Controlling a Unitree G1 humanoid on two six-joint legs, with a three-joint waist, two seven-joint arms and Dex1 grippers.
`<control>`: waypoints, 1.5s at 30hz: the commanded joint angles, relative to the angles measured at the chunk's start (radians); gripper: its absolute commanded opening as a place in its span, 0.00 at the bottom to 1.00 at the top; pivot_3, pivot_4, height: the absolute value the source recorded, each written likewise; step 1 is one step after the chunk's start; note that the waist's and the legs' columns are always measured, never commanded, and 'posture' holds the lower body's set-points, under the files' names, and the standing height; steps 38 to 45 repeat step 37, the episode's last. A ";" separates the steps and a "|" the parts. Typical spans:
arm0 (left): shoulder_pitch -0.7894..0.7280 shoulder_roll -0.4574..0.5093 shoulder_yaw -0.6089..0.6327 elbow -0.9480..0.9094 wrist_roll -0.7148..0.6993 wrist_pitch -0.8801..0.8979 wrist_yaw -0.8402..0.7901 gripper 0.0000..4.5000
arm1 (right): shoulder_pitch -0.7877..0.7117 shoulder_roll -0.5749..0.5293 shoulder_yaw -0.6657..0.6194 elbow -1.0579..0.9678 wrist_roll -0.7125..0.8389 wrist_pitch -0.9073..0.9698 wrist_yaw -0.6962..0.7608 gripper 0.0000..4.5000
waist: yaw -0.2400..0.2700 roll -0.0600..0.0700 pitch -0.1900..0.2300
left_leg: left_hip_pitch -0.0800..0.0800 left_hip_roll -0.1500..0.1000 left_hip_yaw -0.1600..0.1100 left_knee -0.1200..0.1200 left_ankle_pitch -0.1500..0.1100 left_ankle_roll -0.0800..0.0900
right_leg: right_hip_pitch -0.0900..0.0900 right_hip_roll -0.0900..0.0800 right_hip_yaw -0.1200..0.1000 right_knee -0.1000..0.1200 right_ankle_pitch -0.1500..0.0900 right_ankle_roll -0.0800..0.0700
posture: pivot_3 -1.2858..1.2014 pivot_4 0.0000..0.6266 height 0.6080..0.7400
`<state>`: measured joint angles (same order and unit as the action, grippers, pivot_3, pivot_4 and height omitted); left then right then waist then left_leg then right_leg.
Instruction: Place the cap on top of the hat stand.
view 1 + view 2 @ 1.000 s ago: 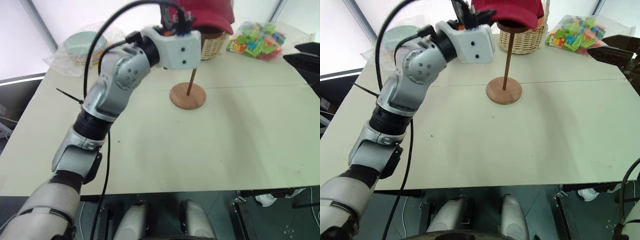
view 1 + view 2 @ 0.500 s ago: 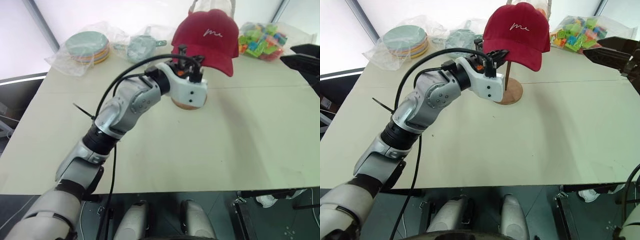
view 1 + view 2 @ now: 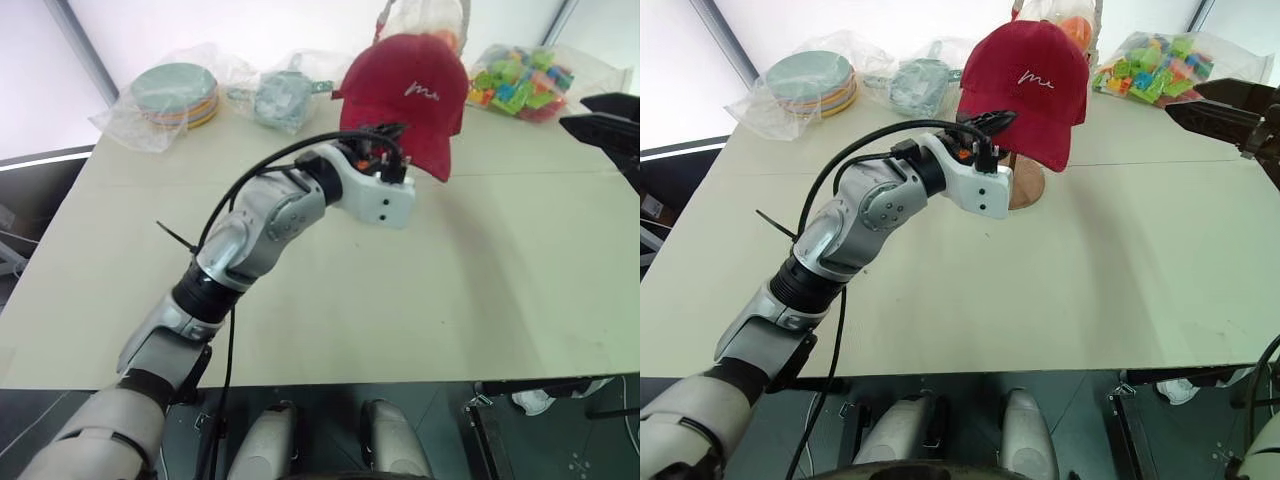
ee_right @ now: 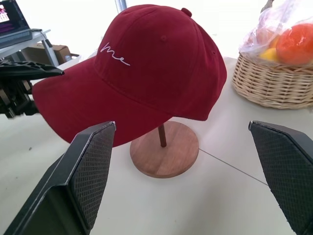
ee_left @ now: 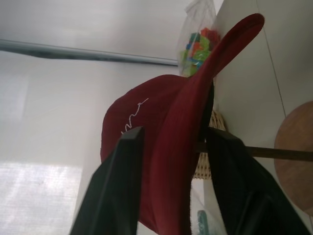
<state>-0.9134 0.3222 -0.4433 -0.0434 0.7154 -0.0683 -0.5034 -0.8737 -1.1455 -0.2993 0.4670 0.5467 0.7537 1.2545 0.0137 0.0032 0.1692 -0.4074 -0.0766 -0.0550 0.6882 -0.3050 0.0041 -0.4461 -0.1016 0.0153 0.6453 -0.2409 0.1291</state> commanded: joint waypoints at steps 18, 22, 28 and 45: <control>-0.005 -0.006 0.324 -0.362 -0.550 0.693 -0.441 0.99 | -0.046 -0.001 -0.002 0.029 -0.011 -0.041 -0.010 1.00 | -0.001 0.000 0.000 | 0.000 0.000 0.000 0.001 0.000 0.000 | 0.000 0.000 0.000 0.000 0.000 0.000 | 0.52 0.24 1.00; -0.107 -0.016 0.548 -0.333 -0.768 0.838 -0.410 0.99 | -0.044 -0.005 -0.004 0.039 -0.011 -0.049 -0.004 1.00 | -0.001 -0.001 0.000 | -0.001 0.000 -0.001 0.003 0.000 0.000 | 0.000 0.000 0.000 0.000 0.000 0.000 | 0.52 0.24 1.00; -0.239 0.048 0.836 -0.057 -0.885 0.837 -0.165 0.99 | -0.075 0.008 0.017 0.090 -0.029 -0.079 0.008 1.00 | -0.004 0.000 0.000 | 0.000 0.000 -0.001 0.003 0.000 0.000 | 0.001 0.001 -0.001 0.001 0.000 0.000 | 0.52 0.24 1.00; 0.094 0.285 0.896 -0.098 -1.037 0.917 -0.226 0.99 | -0.092 0.010 0.044 0.196 -0.066 -0.138 0.064 1.00 | -0.006 0.000 0.000 | 0.000 0.000 -0.001 0.003 0.000 -0.001 | 0.000 0.001 0.000 0.001 0.000 0.000 | 0.52 0.24 1.00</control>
